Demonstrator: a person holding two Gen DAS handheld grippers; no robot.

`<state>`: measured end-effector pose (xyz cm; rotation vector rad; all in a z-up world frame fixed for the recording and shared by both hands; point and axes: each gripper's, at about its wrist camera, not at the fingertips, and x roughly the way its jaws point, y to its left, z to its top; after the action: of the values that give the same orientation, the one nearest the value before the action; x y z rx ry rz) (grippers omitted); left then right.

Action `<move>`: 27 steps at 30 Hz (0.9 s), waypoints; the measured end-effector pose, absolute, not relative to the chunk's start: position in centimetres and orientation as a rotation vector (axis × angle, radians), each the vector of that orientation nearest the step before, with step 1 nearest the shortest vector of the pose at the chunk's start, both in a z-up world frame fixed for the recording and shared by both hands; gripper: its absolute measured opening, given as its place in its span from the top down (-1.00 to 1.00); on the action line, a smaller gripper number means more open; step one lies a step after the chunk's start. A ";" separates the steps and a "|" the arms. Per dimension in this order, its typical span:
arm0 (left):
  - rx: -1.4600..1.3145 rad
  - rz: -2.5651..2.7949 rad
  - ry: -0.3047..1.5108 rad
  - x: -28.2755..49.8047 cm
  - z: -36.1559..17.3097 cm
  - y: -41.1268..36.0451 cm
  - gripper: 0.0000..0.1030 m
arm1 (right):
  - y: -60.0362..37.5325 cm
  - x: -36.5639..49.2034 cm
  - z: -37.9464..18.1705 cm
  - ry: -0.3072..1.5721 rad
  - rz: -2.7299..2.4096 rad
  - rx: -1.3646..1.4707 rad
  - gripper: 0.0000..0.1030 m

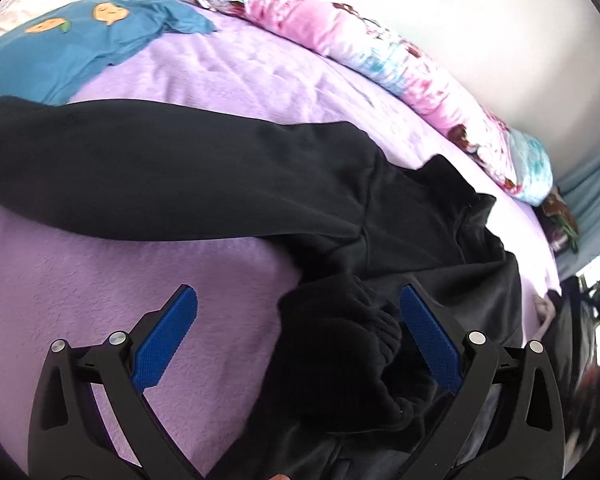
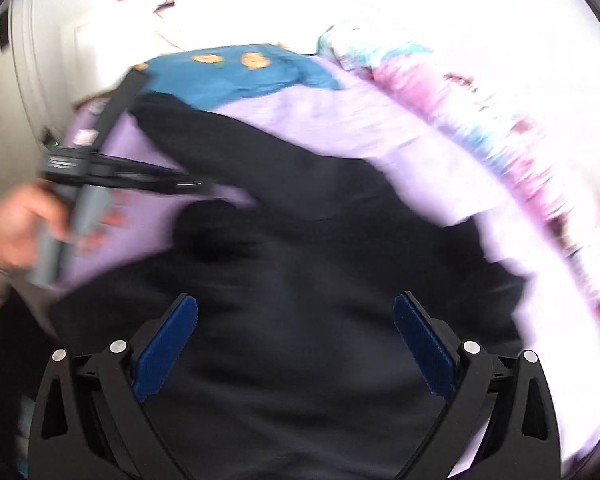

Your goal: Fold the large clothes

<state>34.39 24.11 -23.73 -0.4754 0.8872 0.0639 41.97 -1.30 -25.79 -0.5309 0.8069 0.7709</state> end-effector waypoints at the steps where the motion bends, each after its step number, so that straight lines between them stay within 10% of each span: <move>1: -0.468 0.048 0.904 34.7 -23.9 23.8 -0.89 | -2.2 43.8 -25.9 0.812 0.763 -0.563 -0.87; 22: -0.418 -0.142 1.130 40.3 -27.3 17.8 -0.84 | -8.4 63.1 -38.4 1.522 0.954 -0.680 -0.47; 27: -0.356 -0.137 1.166 40.1 -28.0 18.0 0.01 | -8.8 62.5 -40.4 1.601 0.993 -0.704 -0.04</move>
<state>40.13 18.04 -27.97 -0.3561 1.1661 -0.1370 62.54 -8.84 -40.37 -0.7043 1.6005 0.9926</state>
